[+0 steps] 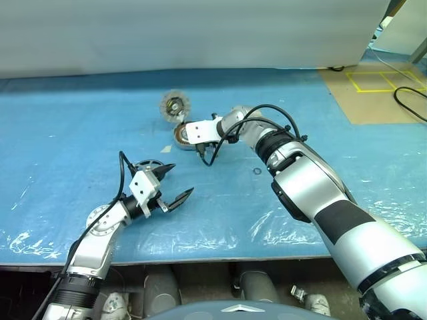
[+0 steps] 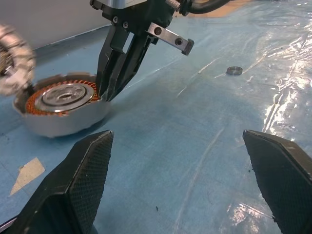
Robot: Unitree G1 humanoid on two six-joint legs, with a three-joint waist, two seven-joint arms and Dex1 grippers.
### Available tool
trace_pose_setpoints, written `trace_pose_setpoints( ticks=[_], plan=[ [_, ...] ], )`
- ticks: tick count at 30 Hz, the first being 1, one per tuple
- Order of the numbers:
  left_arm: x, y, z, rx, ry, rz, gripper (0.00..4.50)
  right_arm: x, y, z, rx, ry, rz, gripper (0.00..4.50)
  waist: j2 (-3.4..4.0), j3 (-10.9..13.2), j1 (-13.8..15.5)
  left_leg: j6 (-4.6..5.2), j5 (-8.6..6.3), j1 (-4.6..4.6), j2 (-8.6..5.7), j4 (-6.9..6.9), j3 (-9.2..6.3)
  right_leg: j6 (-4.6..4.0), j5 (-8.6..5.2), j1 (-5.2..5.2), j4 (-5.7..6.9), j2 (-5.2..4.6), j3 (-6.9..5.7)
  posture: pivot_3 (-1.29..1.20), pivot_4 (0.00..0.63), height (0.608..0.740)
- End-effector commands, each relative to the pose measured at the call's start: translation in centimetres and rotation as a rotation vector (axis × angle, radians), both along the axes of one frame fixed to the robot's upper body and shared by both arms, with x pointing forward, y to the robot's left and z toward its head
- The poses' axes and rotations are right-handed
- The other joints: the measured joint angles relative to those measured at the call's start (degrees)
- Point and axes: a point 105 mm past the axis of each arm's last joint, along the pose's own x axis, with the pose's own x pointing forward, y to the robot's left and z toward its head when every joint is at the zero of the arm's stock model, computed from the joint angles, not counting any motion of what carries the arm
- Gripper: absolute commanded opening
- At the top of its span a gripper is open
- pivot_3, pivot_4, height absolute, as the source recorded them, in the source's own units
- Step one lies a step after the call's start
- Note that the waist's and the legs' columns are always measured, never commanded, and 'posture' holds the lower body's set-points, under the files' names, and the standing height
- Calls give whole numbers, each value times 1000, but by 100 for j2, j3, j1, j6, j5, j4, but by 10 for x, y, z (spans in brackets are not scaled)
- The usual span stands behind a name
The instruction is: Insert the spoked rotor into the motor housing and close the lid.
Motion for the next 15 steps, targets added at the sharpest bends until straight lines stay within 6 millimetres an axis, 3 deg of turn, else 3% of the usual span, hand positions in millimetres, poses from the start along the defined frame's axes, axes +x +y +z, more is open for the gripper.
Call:
trace_pose_setpoints(
  ticks=[1, 8, 15],
  plan=[
    [0, -2, 9, -1, -39, -8, 4500, 7, -3, 12, -30, -89, 8, 28, 0, 0, 14, 0, 0, 0, 0, 0, 0, 0, 0, 0, 0, 0, -1, 0, 150, 740],
    [0, -3, 8, -2, -39, -6, 4500, 6, -6, 8, -59, -82, 14, 28, 8, 3, -8, -1, 0, 2, 0, 3, 0, 0, 0, 2, 2, 0, 0, 0, 150, 740],
    [0, -1, 8, -1, -41, -2, 4500, -7, -8, 3, -67, 55, 62, 28, 8, 3, -2, 0, 0, 1, 0, 3, 0, 0, 0, 2, 1, -1, -1, 0, 150, 740]
  ],
)
